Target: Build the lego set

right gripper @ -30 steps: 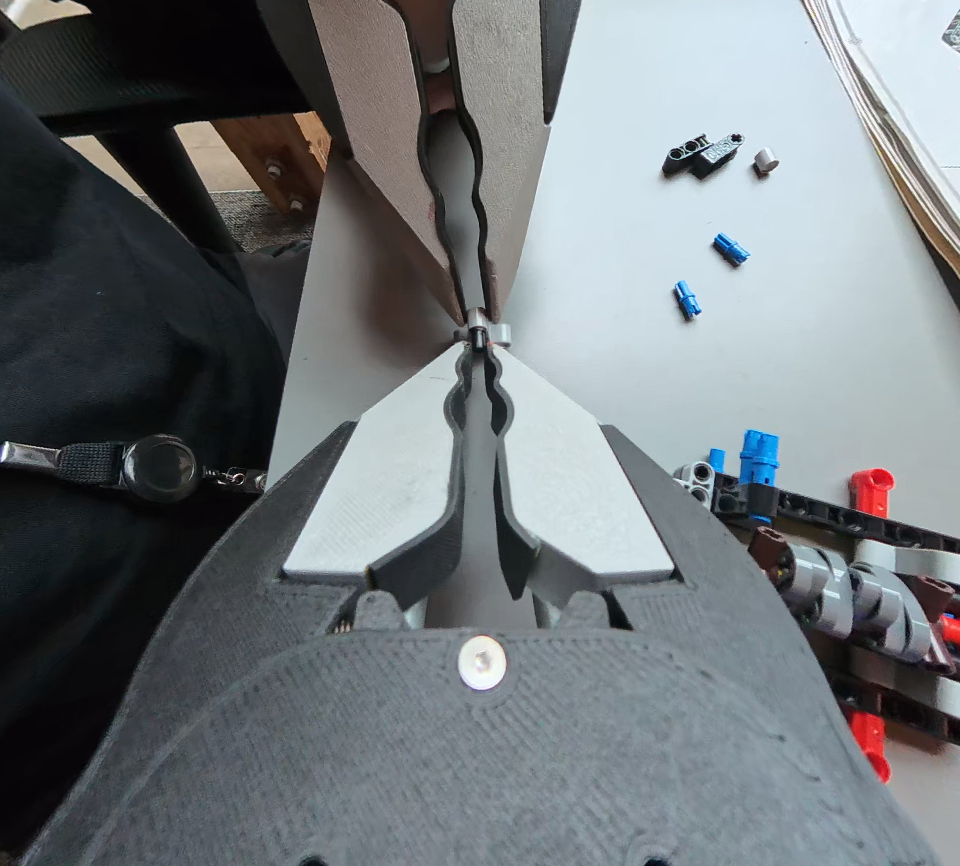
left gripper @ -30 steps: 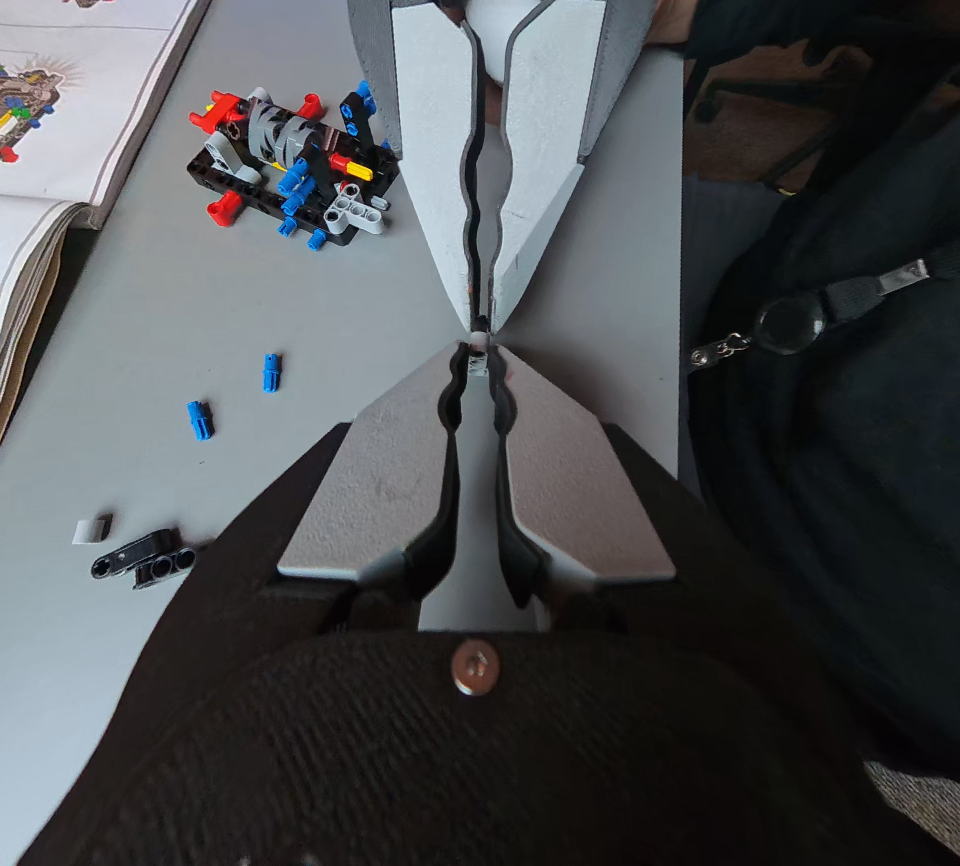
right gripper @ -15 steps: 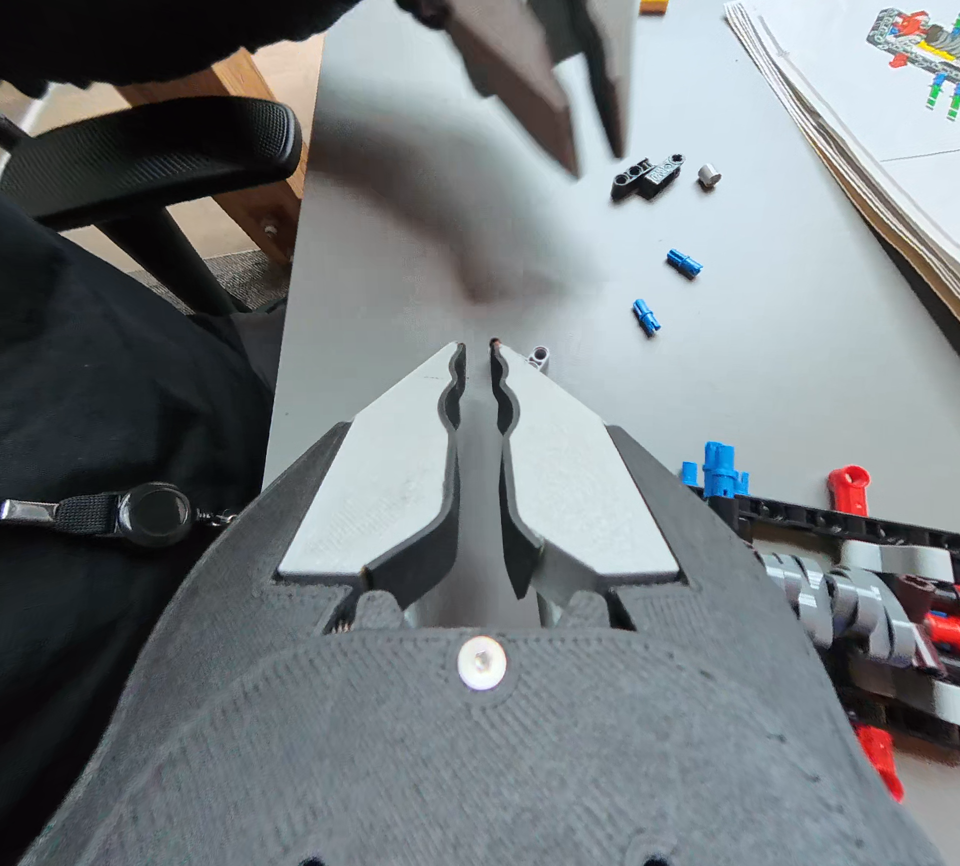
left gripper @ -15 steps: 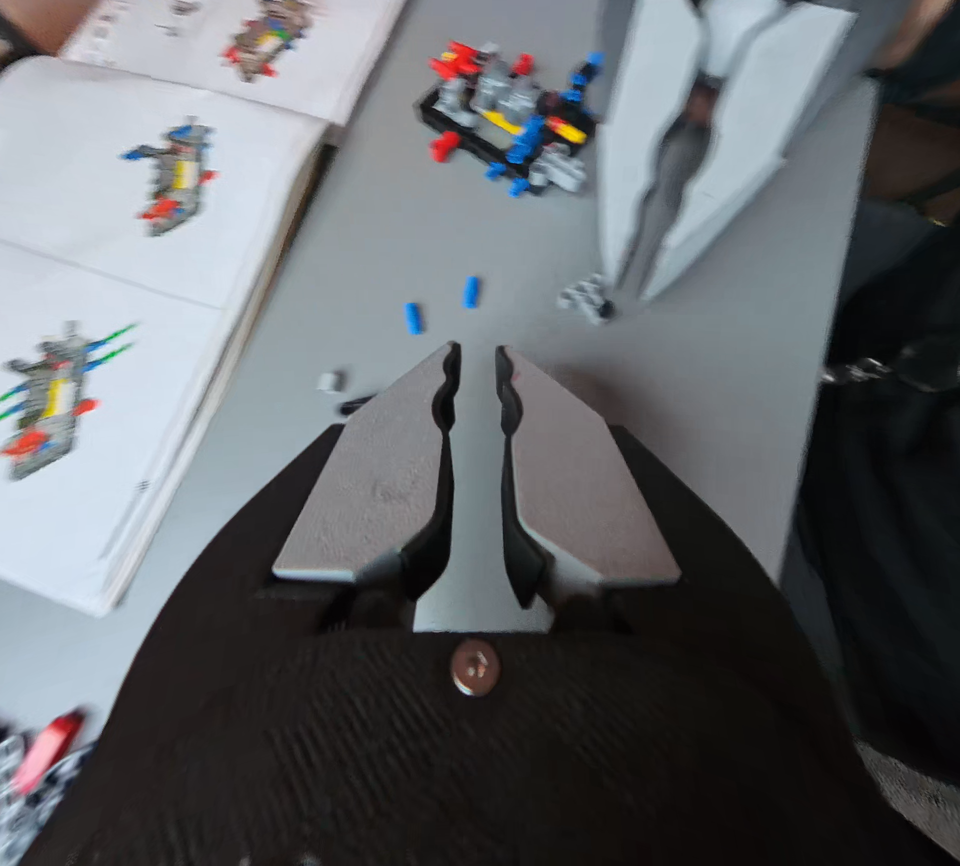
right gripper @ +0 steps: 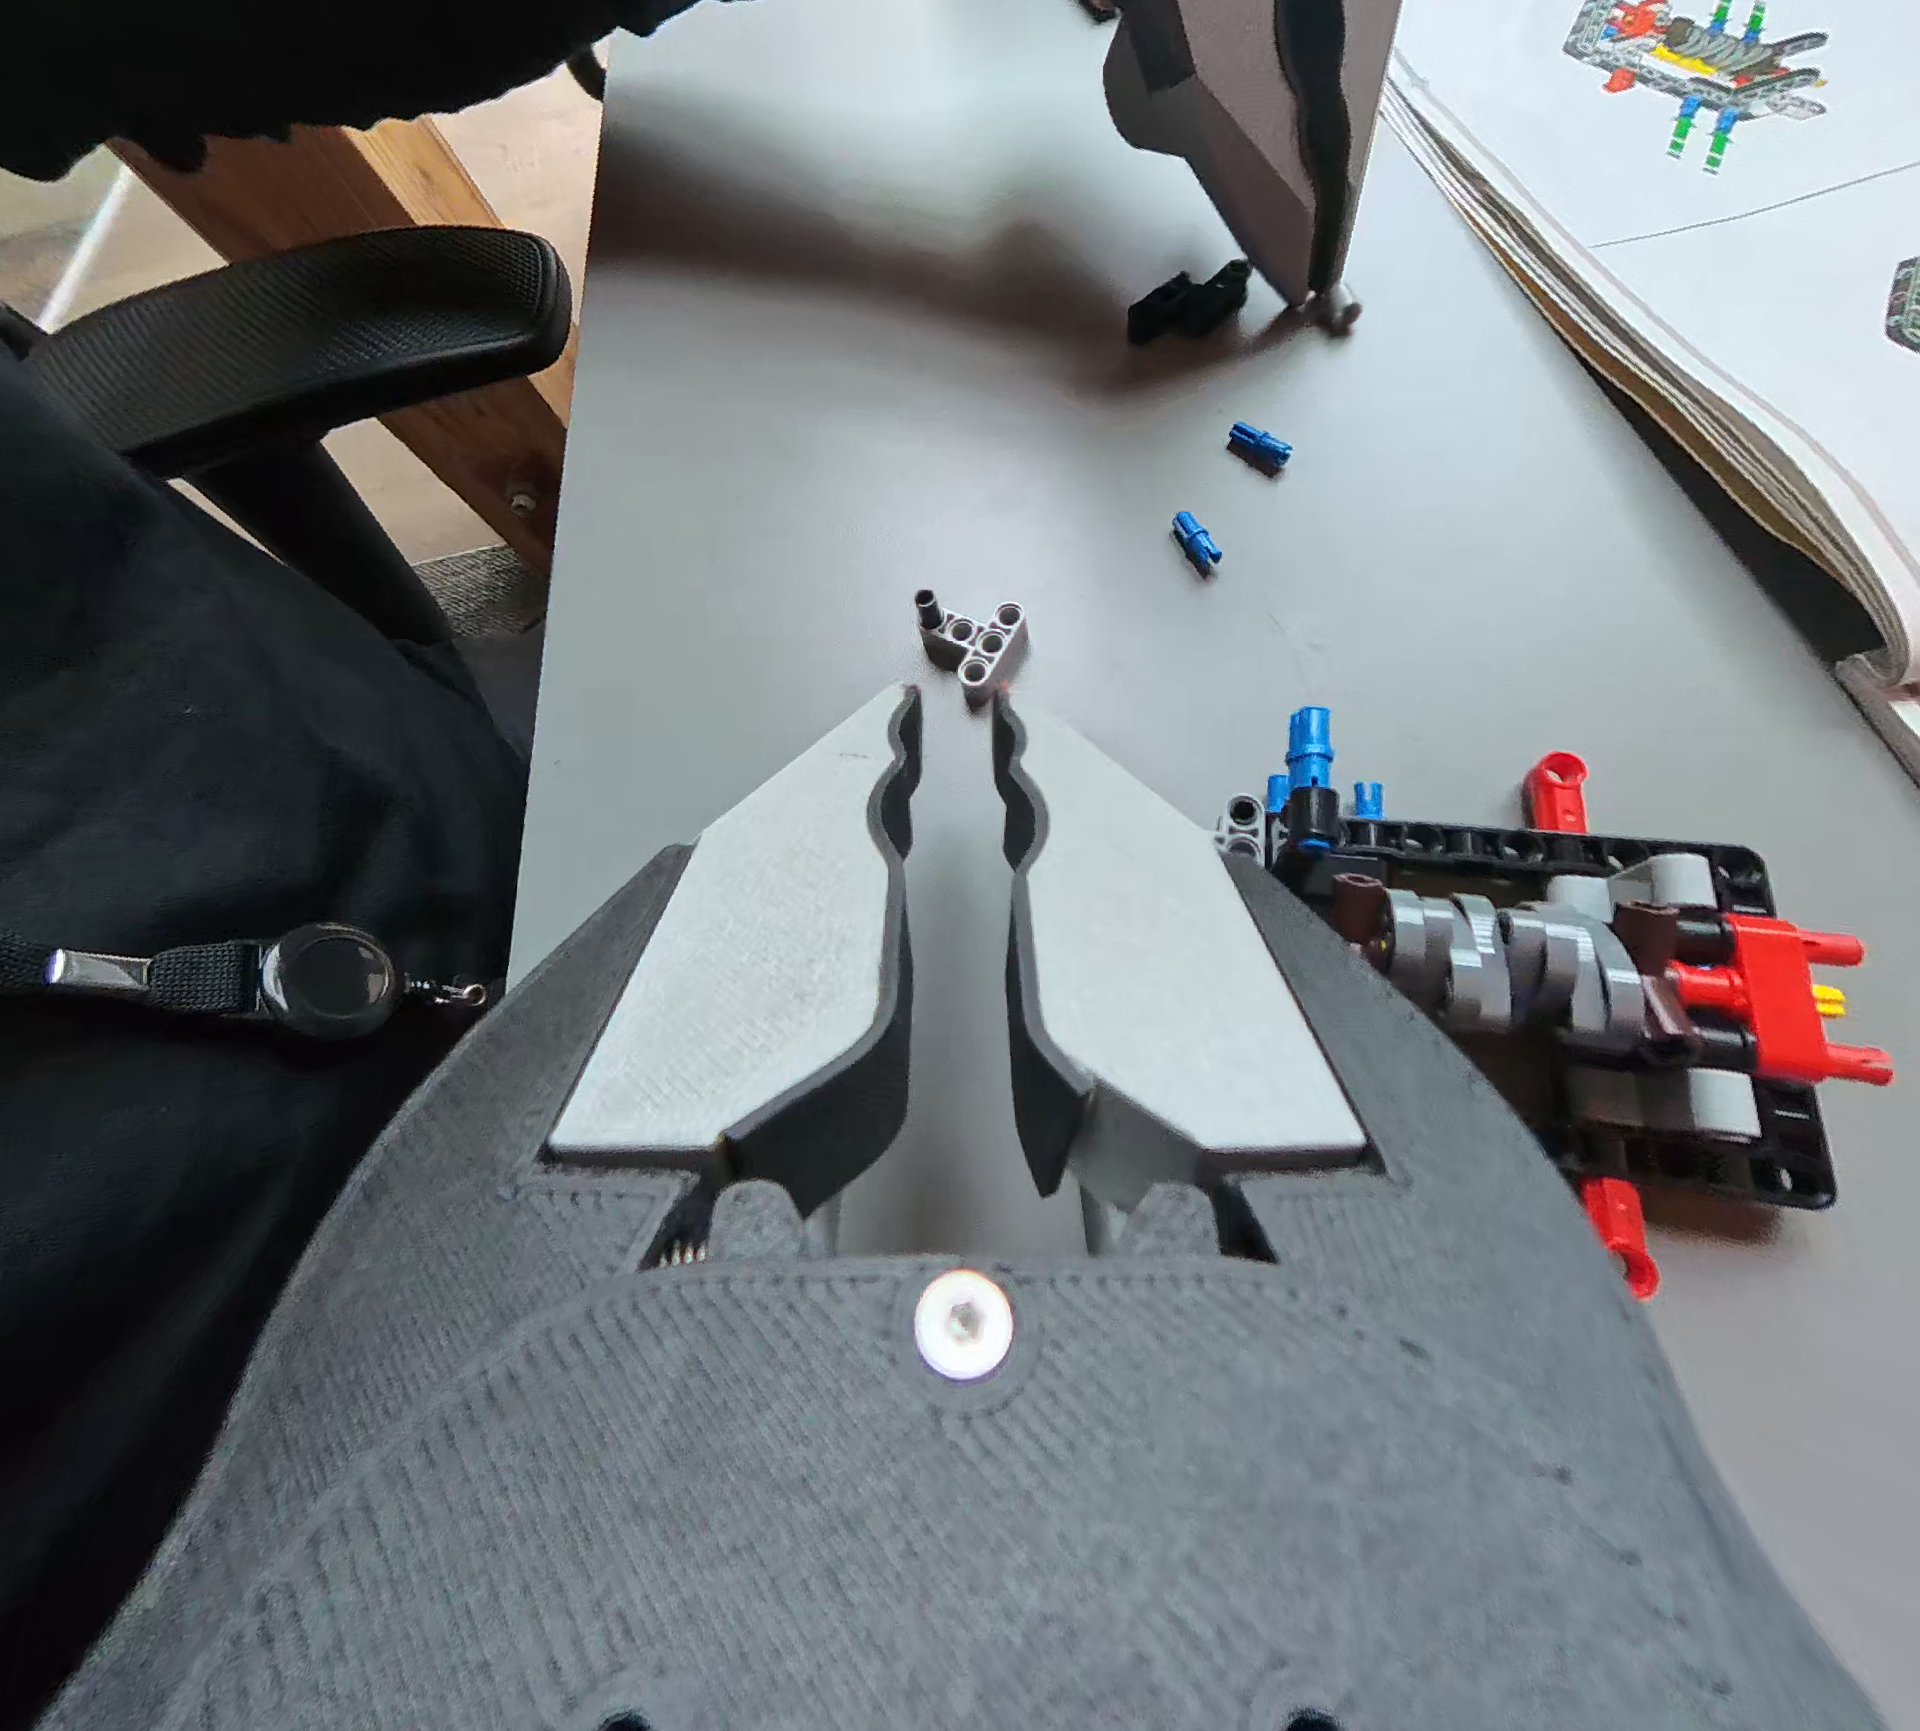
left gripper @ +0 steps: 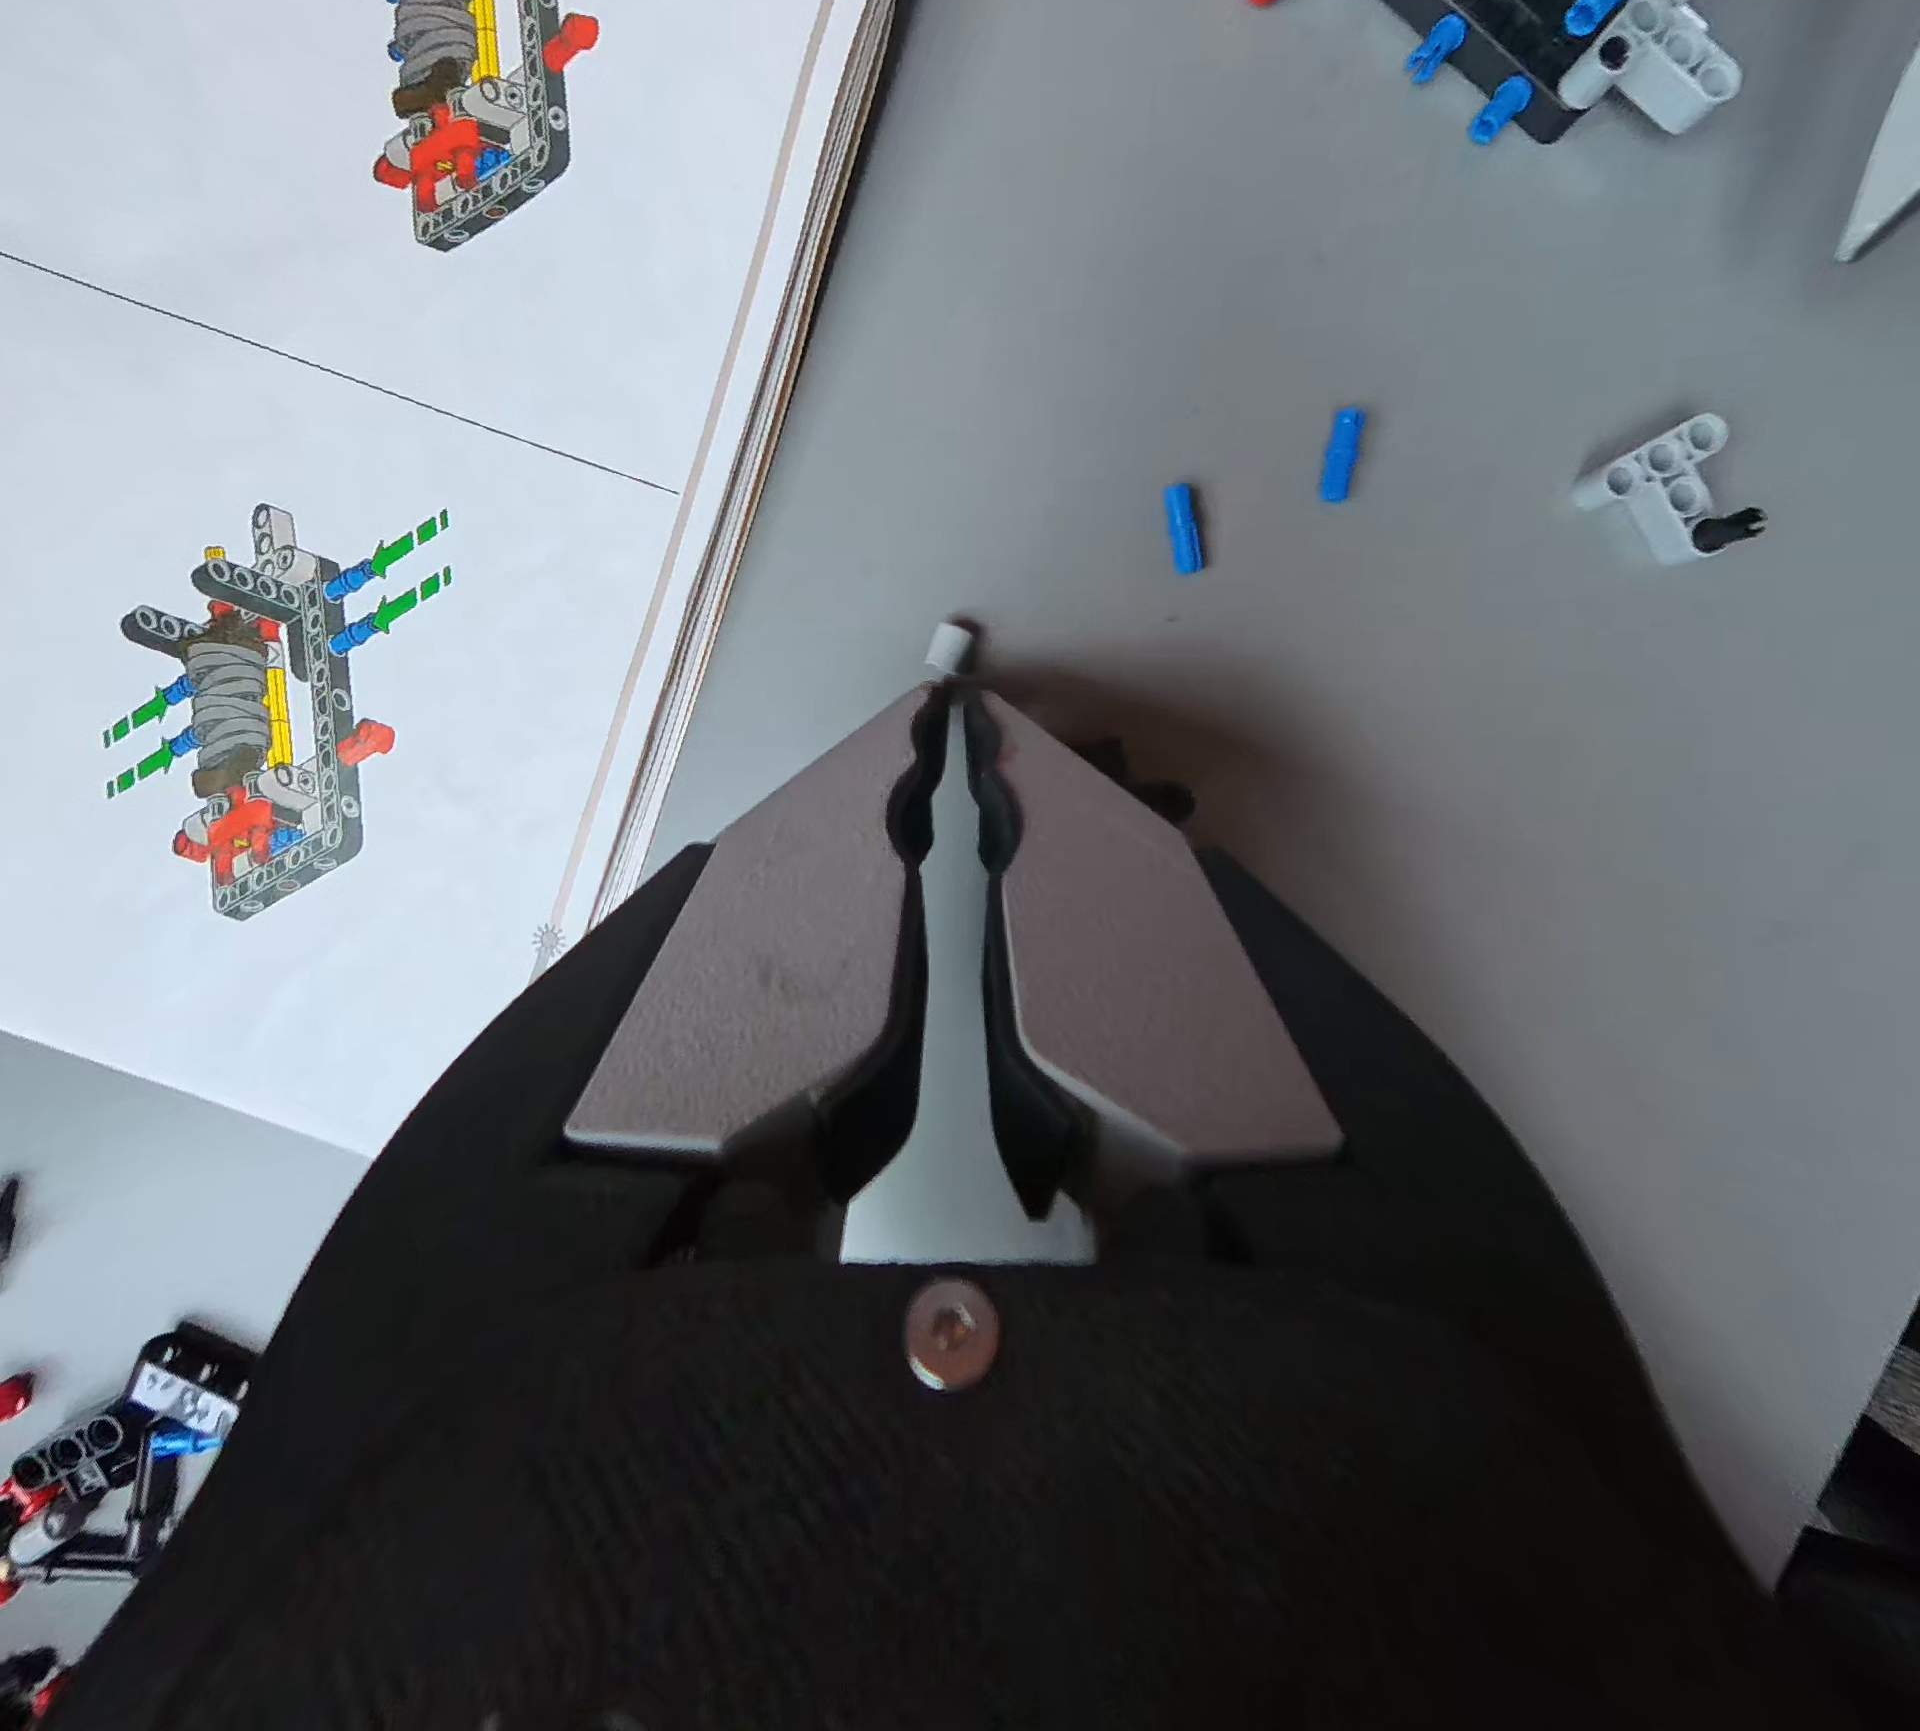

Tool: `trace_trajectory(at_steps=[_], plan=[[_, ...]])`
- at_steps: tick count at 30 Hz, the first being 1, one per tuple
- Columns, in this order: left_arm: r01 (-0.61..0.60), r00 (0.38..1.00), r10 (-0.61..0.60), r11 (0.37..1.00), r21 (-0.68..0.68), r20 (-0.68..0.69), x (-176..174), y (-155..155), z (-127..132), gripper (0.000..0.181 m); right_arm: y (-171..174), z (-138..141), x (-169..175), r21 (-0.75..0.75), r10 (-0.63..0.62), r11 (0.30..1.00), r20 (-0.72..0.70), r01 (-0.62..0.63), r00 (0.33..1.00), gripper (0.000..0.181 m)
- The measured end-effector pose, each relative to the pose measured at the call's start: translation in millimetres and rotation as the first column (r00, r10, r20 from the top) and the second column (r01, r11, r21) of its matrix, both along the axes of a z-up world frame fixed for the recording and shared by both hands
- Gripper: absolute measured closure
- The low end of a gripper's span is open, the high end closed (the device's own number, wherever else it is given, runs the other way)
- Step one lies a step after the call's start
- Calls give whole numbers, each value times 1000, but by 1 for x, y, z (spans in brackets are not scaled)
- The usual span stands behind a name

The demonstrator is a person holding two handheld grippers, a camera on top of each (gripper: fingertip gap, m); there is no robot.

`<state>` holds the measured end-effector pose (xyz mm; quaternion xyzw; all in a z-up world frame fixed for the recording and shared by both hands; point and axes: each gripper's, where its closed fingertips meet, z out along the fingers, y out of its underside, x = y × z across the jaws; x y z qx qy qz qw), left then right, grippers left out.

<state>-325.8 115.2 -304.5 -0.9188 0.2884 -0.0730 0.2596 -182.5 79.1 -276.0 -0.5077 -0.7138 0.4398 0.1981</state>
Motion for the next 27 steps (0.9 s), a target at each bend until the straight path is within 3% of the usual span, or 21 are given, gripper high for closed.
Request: trace_trajectory(at_steps=[5, 13, 19, 27], plan=[[-12, 1000, 12, 1000, -1, 7, -4, 3, 2, 171, -3, -8, 0, -15, 15, 1000, 56, -14, 998, 165], [89, 996, -89, 996, 32, -19, -2, 17, 9, 171, -5, -9, 0, -4, 27, 1000, 57, -27, 998, 166], [191, 981, -192, 981, -16, -39, 2, 11, 8, 165, -5, -8, 1, -11, 24, 1000, 49, -24, 998, 167], [240, 967, -244, 969, -50, -76, 1, 5, 6, 166, -5, -7, 1, -28, 30, 999, 48, -28, 998, 167]])
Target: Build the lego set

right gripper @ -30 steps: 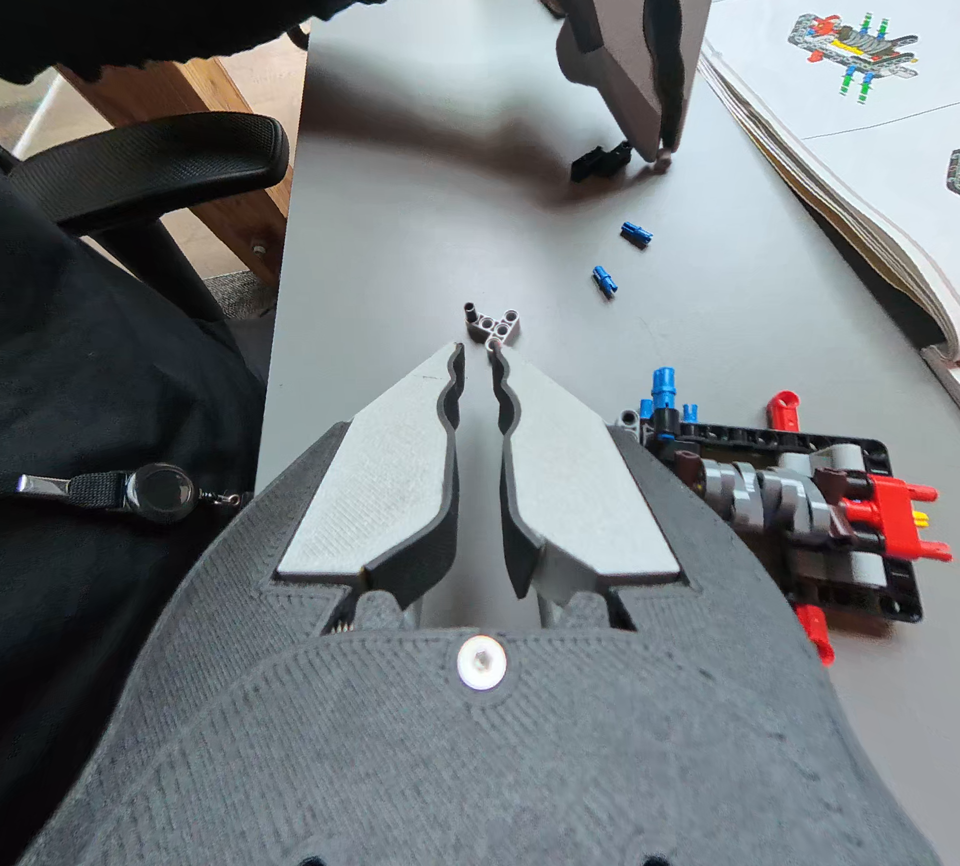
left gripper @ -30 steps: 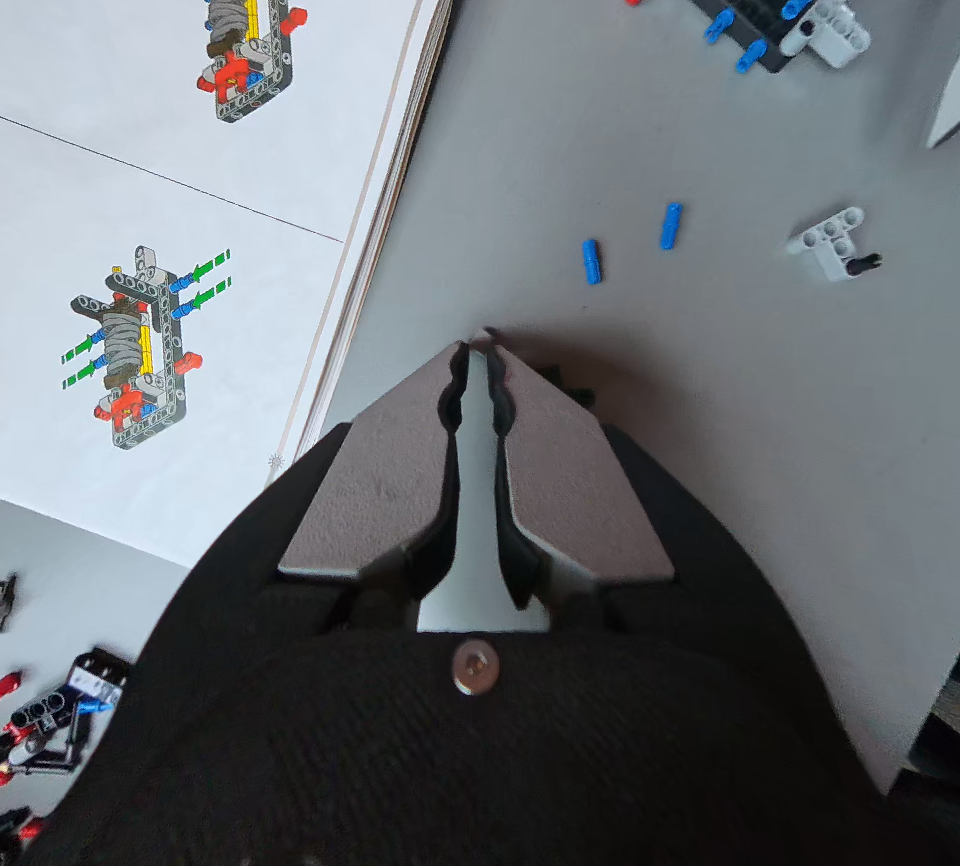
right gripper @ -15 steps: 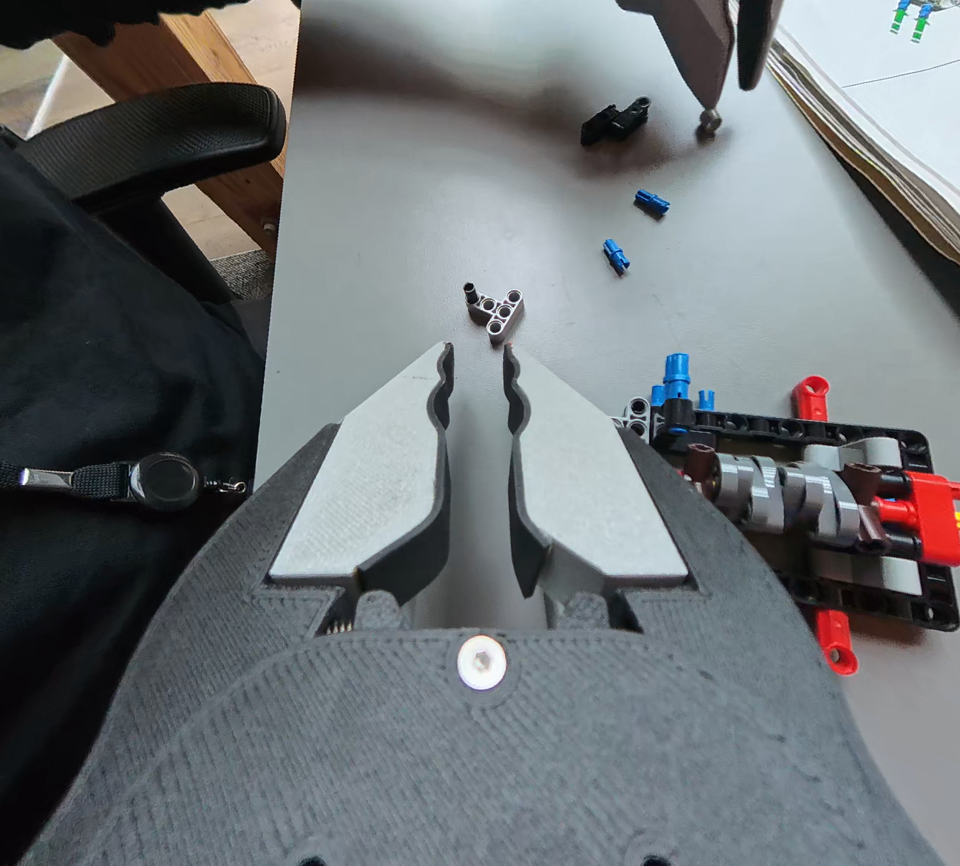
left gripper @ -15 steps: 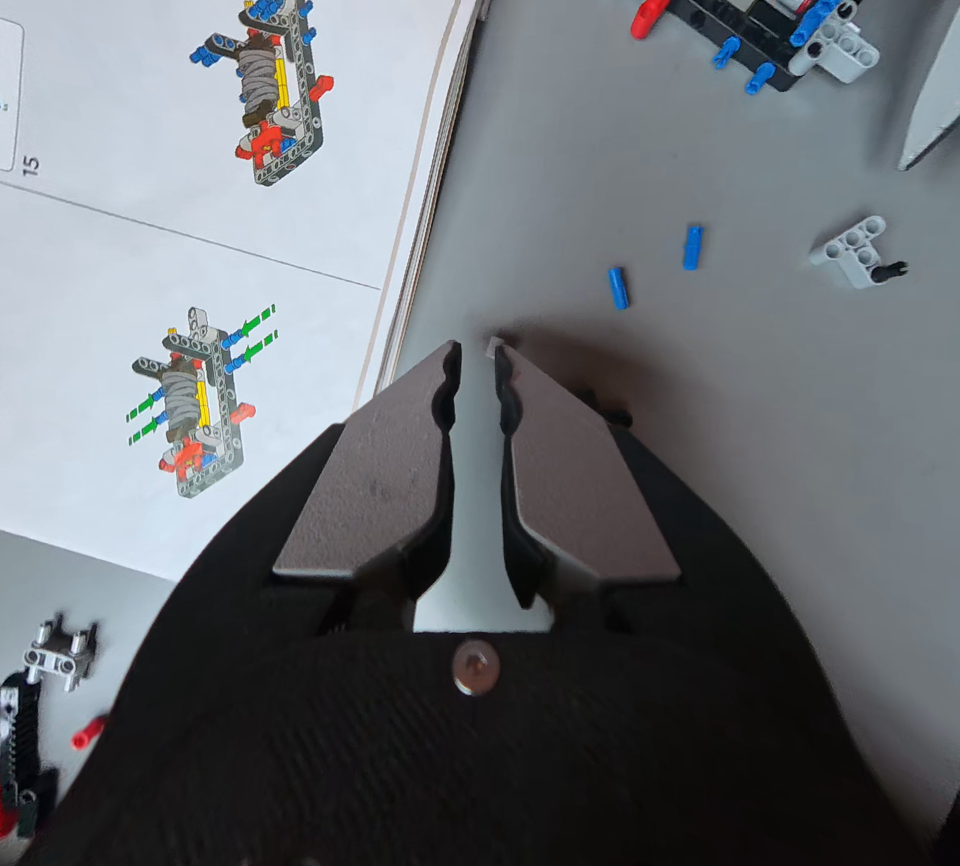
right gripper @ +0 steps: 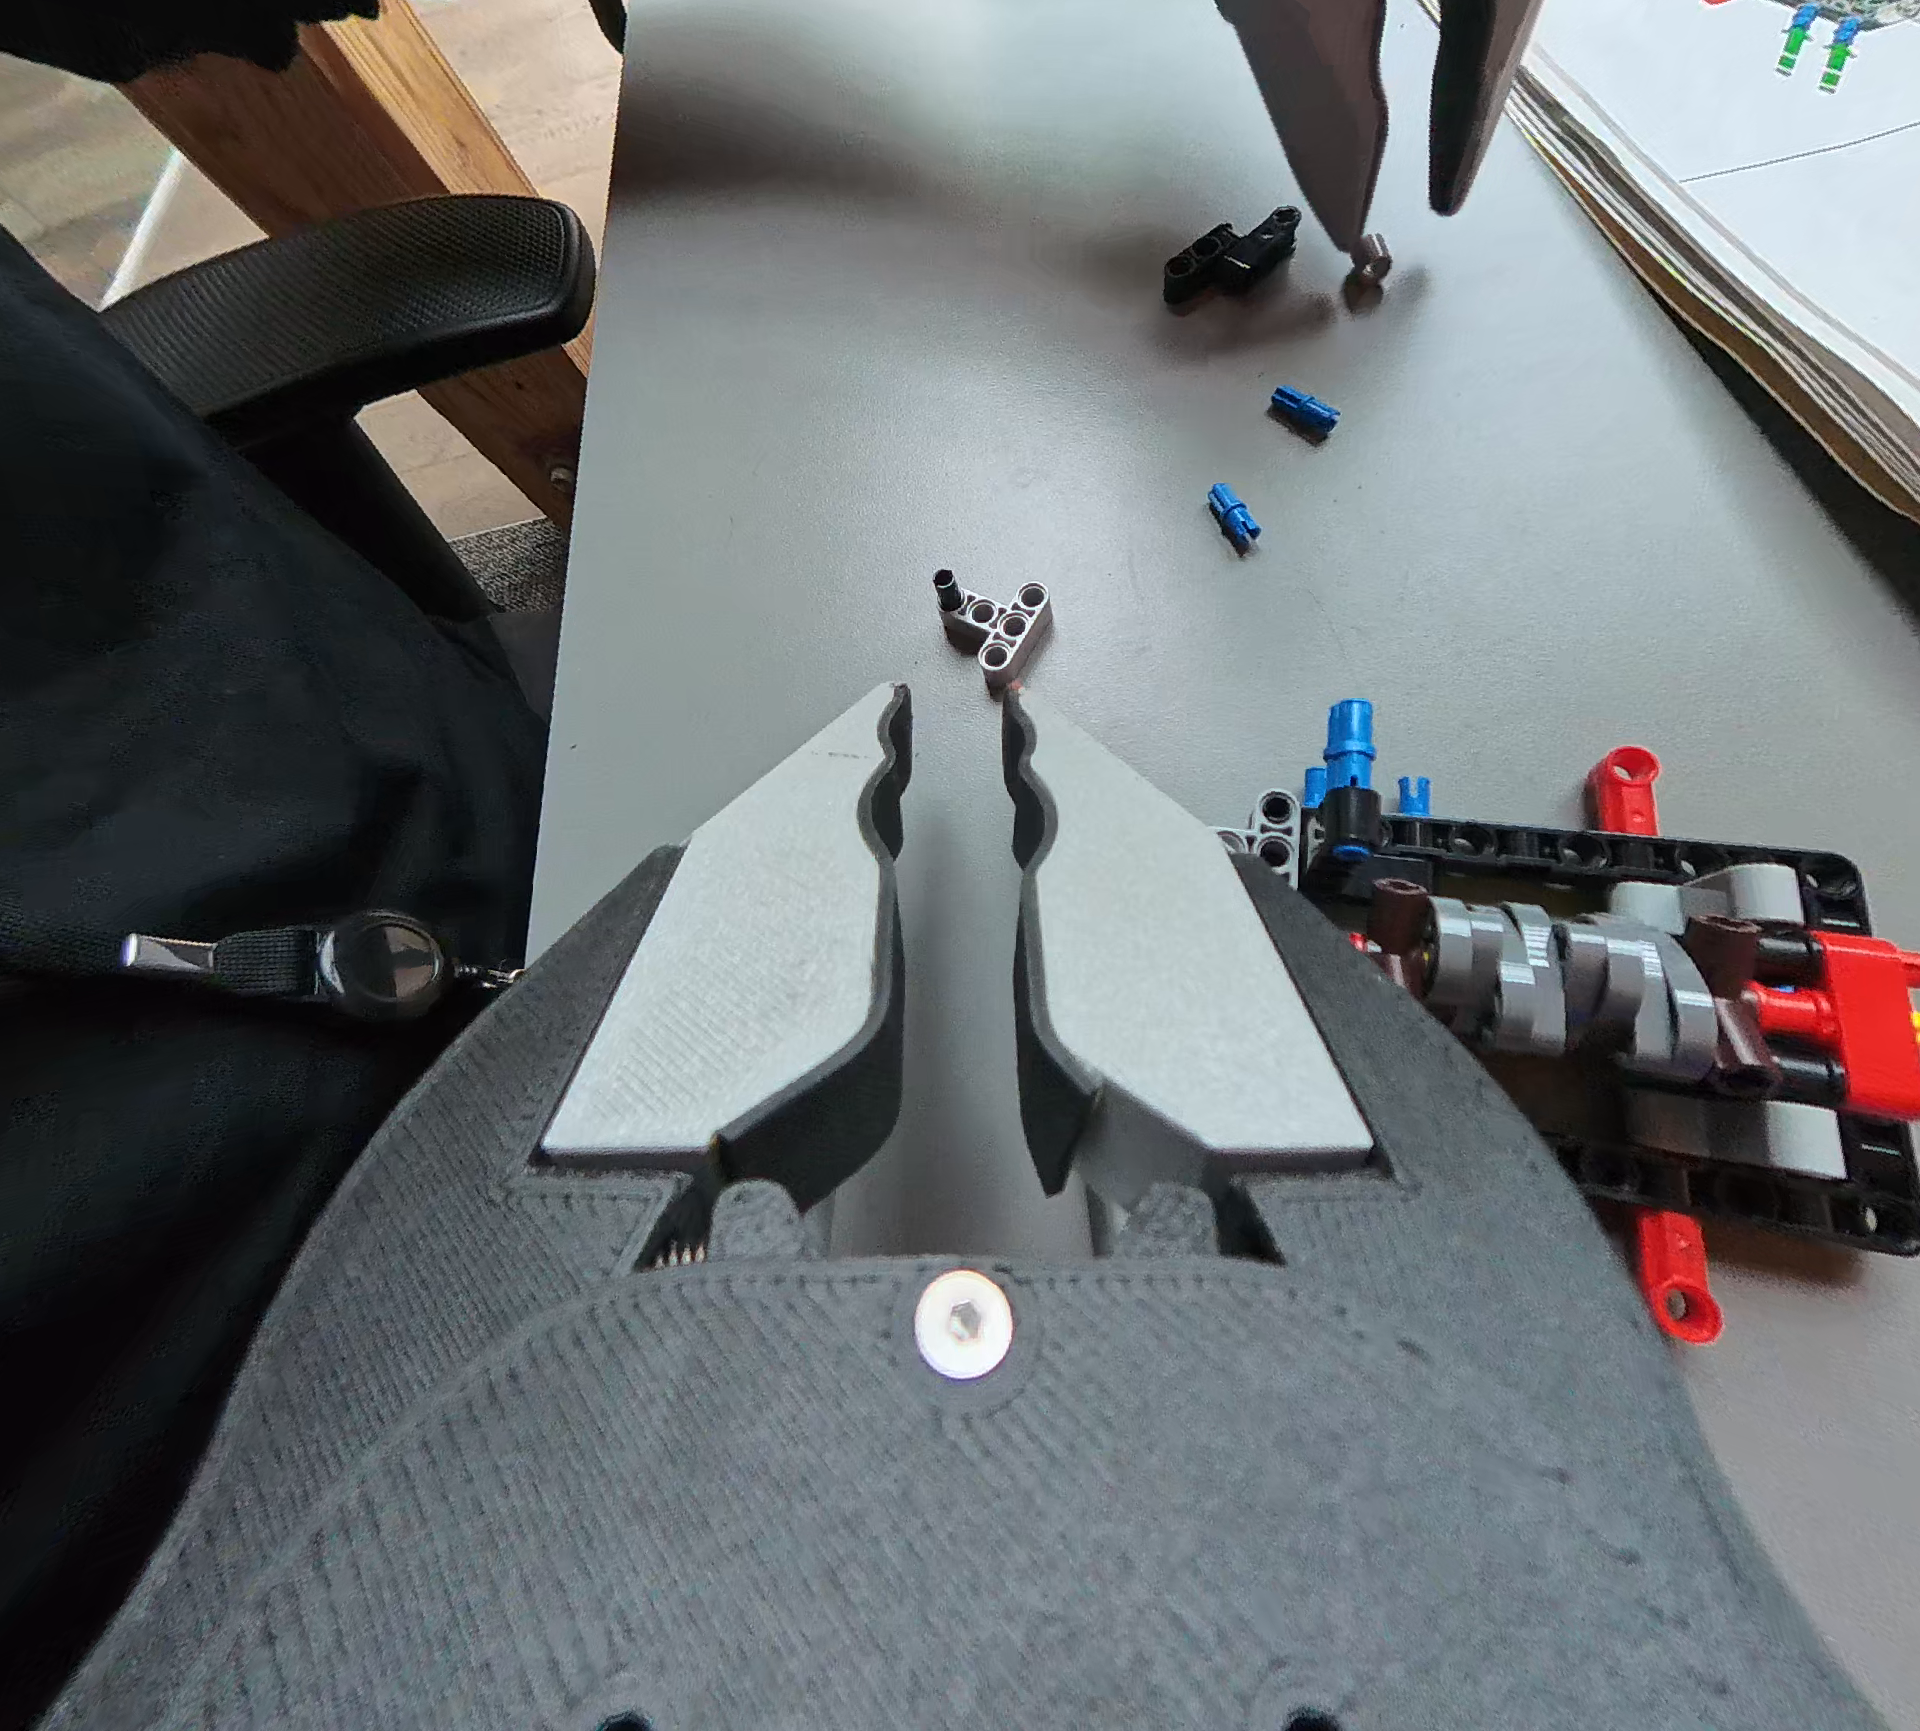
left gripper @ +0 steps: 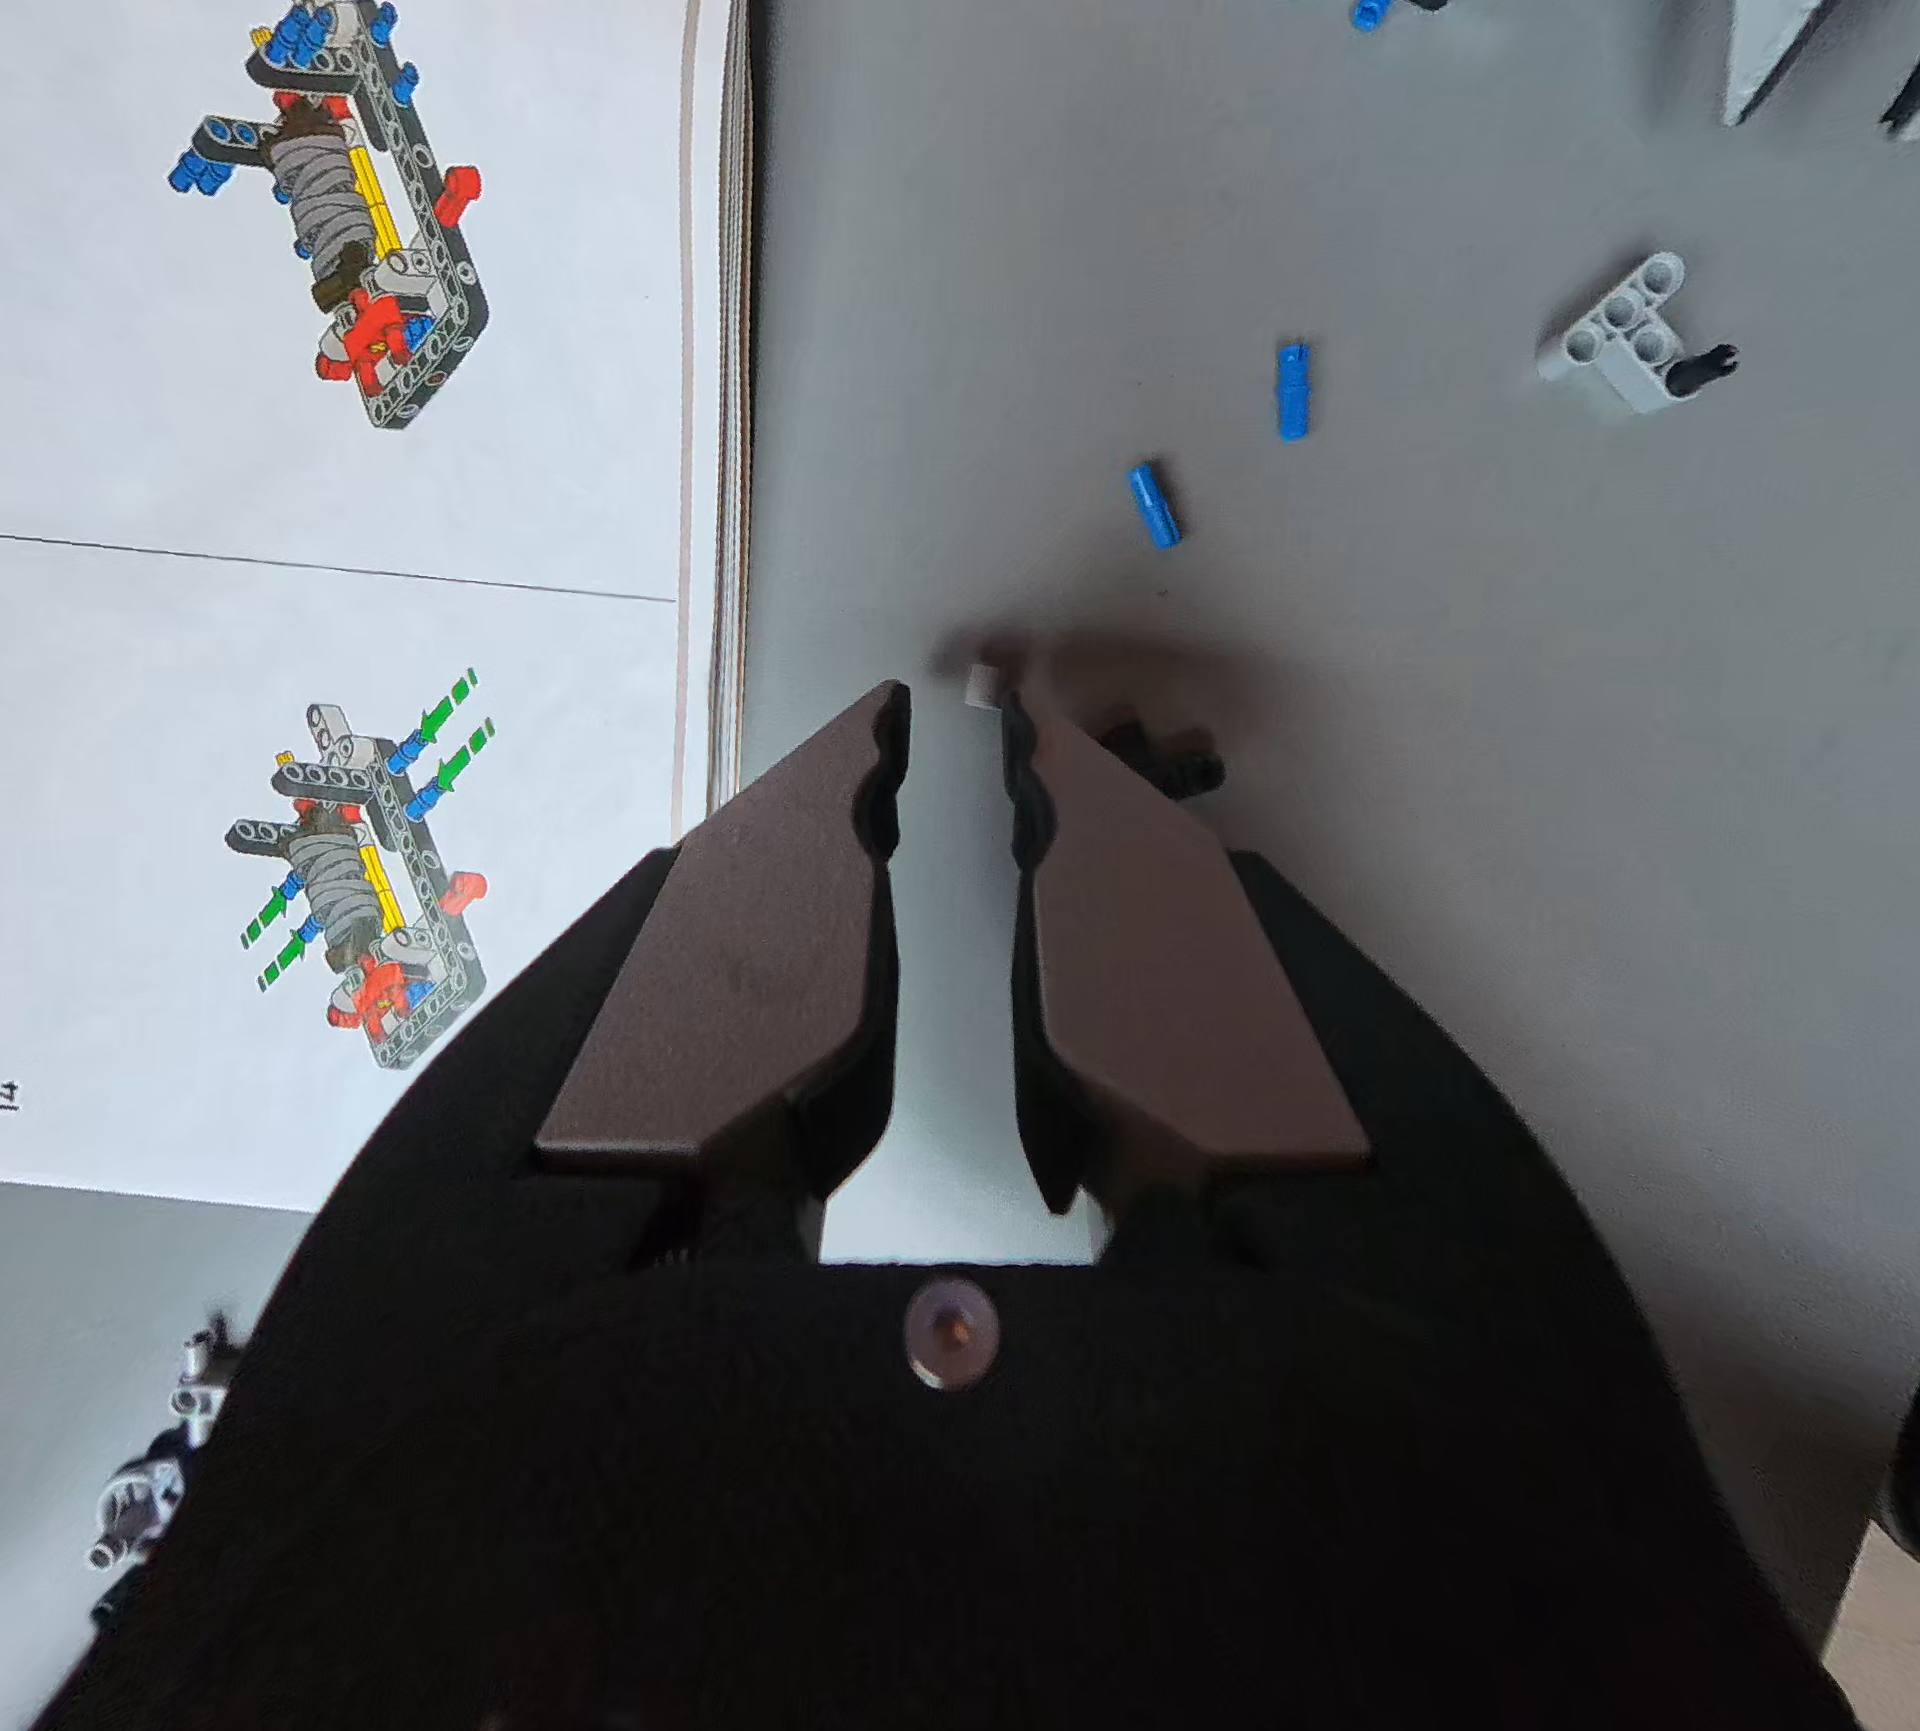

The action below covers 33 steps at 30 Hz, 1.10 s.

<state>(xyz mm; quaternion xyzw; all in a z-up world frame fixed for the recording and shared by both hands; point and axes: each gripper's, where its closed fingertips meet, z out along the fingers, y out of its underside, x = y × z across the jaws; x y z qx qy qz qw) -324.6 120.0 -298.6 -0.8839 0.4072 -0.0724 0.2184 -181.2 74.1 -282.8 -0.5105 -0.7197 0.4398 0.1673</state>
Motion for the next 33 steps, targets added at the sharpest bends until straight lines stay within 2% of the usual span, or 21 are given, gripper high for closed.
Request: trace_trajectory(at_steps=[3, 5, 12, 20, 22, 23, 25, 28, 31, 33], plan=[[26, 1000, -26, 999, -26, 3, 5, -1, -6, 165, 0, 0, 0, -2, 0, 1000, 2, 0, 1000, 168], [35, 999, -35, 999, -38, 16, 6, -2, -7, 176, 0, 0, 0, -1, -1, 1000, 3, 1, 1000, 168], [26, 1000, -26, 1000, -8, -6, 8, -4, -2, 176, 3, -3, -2, 12, -24, 1000, 17, 24, 1000, 168], [88, 985, -113, 980, 179, 133, 74, -31, 43, 176, -3, -12, -10, 78, 15, 997, 56, -20, 998, 154], [94, 971, -136, 974, 205, 198, 95, -42, 50, 176, -8, -13, -10, 56, 28, 998, 77, -32, 997, 158], [87, 963, -140, 970, 225, 230, 103, -46, 53, 176, -15, -13, -6, 27, 59, 998, 89, -61, 994, 167], [63, 955, -134, 963, 262, 263, 113, -52, 52, 176, -26, -12, 2, -1, 101, 995, 99, -101, 990, 168], [41, 939, -133, 959, 282, 317, 120, -62, 44, 176, -22, -9, 4, 40, 53, 998, 63, -55, 997, 166], [-13, 925, -95, 960, 281, 369, 121, -63, 38, 176, -16, 4, 2, -9, 5, 1000, 35, -5, 999, 164], [-17, 906, -120, 948, 319, 406, 128, -62, 43, 177, -15, 16, -2, -43, -17, 999, -10, 16, 1000, 164]])
